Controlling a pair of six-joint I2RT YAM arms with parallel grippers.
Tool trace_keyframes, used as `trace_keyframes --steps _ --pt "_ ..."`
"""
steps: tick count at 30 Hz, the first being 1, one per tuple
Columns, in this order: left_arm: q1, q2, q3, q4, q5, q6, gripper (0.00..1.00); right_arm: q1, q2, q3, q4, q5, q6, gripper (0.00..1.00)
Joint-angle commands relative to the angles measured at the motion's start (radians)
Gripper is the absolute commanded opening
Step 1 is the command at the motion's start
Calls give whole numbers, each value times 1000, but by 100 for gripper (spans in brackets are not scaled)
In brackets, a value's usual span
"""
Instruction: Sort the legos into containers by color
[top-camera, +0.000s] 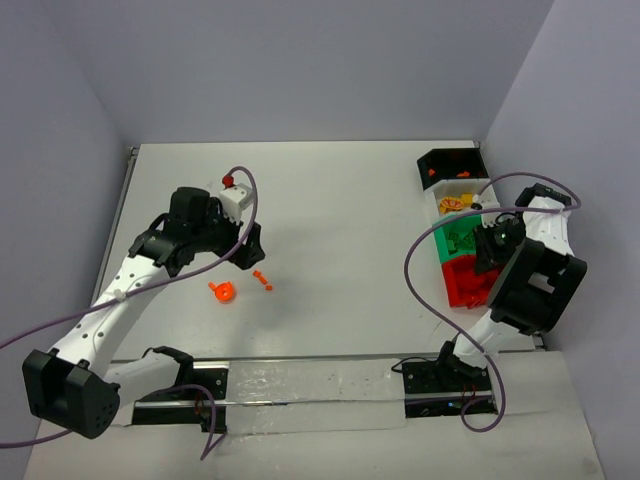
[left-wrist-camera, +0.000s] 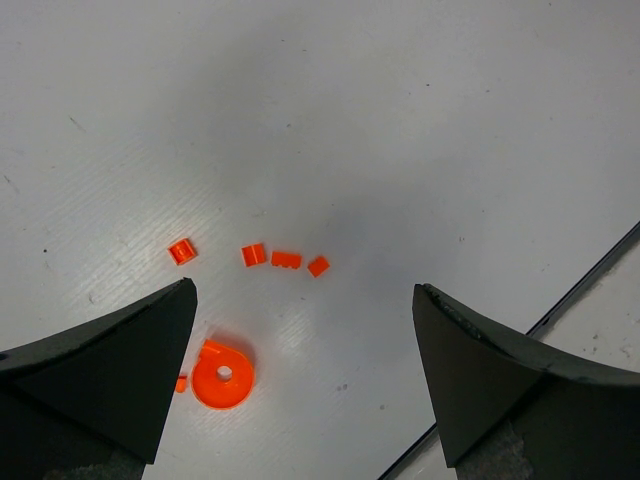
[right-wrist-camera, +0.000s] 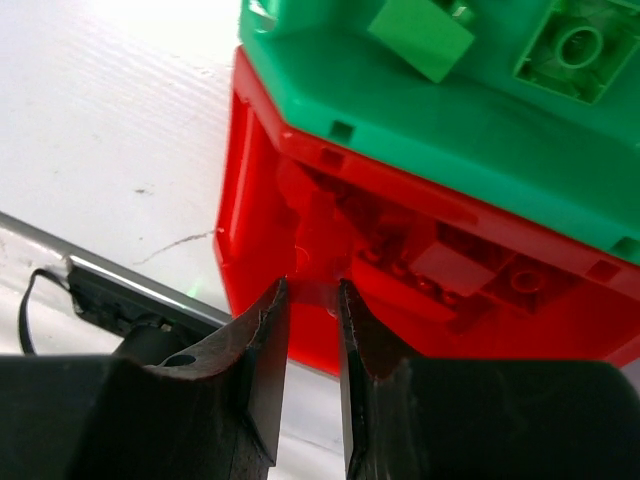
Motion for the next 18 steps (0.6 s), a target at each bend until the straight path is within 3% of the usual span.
trace_keyframes --steps 1,3,6,9,16,18 --pt "6 -25 -7 20 -15 12 99 5 10 -3 61 53 29 19" --pt "7 -26 -12 13 -12 26 99 5 8 -12 74 76 33 28" --pt "10 -24 -17 -2 11 44 99 12 2 -15 70 80 33 61" --pt "23 -27 -23 -14 10 58 99 18 -2 0 43 65 28 74" --pt "93 -29 -19 -68 -46 88 98 54 -36 117 -59 1 32 80" --pt "114 -24 -36 -96 -89 126 94 84 -58 172 -87 -44 50 82"
